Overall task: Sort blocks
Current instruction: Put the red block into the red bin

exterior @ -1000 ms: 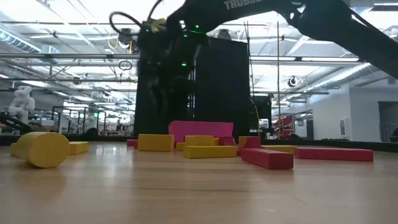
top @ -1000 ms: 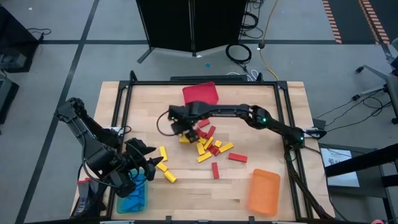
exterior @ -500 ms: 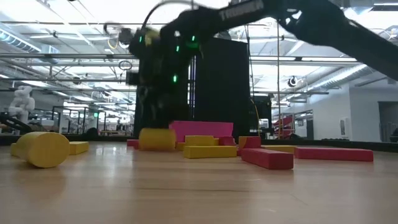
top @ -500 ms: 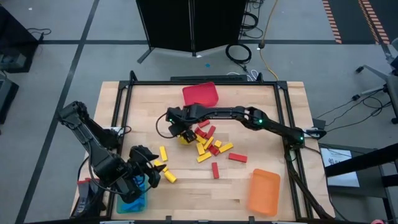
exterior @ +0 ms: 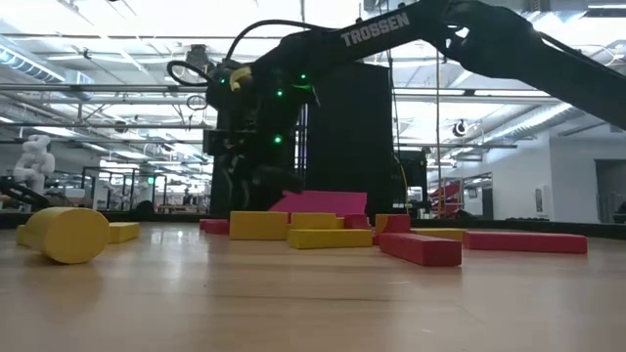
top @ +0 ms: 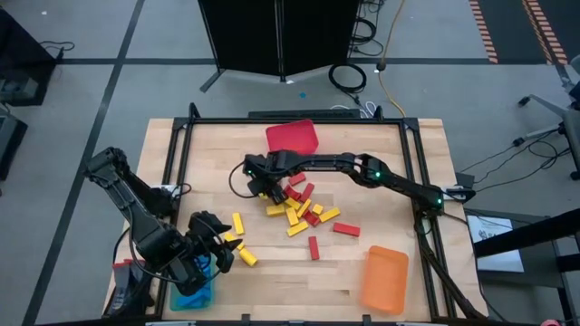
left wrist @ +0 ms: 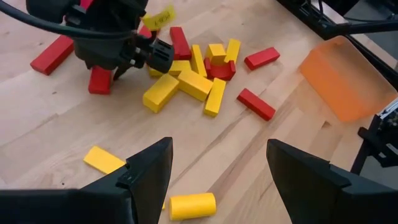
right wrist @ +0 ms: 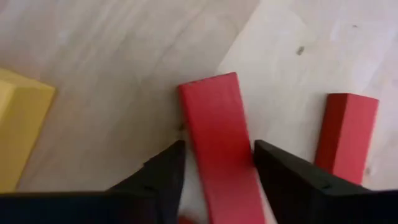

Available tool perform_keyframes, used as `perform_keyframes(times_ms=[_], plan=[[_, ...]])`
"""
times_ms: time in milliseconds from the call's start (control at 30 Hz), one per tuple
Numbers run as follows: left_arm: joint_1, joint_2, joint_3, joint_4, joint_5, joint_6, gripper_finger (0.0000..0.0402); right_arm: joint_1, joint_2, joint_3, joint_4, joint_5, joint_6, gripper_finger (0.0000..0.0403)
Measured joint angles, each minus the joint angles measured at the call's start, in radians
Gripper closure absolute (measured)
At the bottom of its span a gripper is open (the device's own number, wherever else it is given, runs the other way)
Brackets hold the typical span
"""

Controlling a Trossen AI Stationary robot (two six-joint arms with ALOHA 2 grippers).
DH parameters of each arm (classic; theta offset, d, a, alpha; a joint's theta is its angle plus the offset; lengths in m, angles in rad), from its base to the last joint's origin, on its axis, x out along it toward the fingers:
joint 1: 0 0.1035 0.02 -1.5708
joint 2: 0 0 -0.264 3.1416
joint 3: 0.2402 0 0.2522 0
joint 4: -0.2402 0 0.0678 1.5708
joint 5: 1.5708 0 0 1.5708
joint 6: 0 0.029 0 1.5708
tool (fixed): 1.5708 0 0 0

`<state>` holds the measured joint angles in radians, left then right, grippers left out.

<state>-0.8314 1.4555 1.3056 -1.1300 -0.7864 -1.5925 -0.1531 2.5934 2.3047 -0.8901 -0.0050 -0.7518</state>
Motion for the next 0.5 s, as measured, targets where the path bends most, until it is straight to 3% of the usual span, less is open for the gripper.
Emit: perform_keyframes(times_ms=[167, 233, 333, 500], plan=[[0.0, 0.0, 0.0, 0.01, 0.0, -0.002, 0.0137, 0.005, 0.01, 0.002, 0.01, 0.006, -0.023, 0.03], [0.0, 0.0, 0.0, 0.019, 0.0, -0.002, 0.0137, 0.005, 0.01, 0.003, 0.005, 0.016, -0.015, 0.0314], [0.0, 0.0, 0.0, 0.024, 0.0, -0.002, 0.0137, 0.007, 0.011, 0.003, -0.007, 0.021, 0.022, 0.0392], [0.0, 0.0, 0.0, 0.024, 0.0, 0.001, 0.0137, 0.016, 0.011, 0.024, -0.046, 0.052, 0.088, 0.0401]])
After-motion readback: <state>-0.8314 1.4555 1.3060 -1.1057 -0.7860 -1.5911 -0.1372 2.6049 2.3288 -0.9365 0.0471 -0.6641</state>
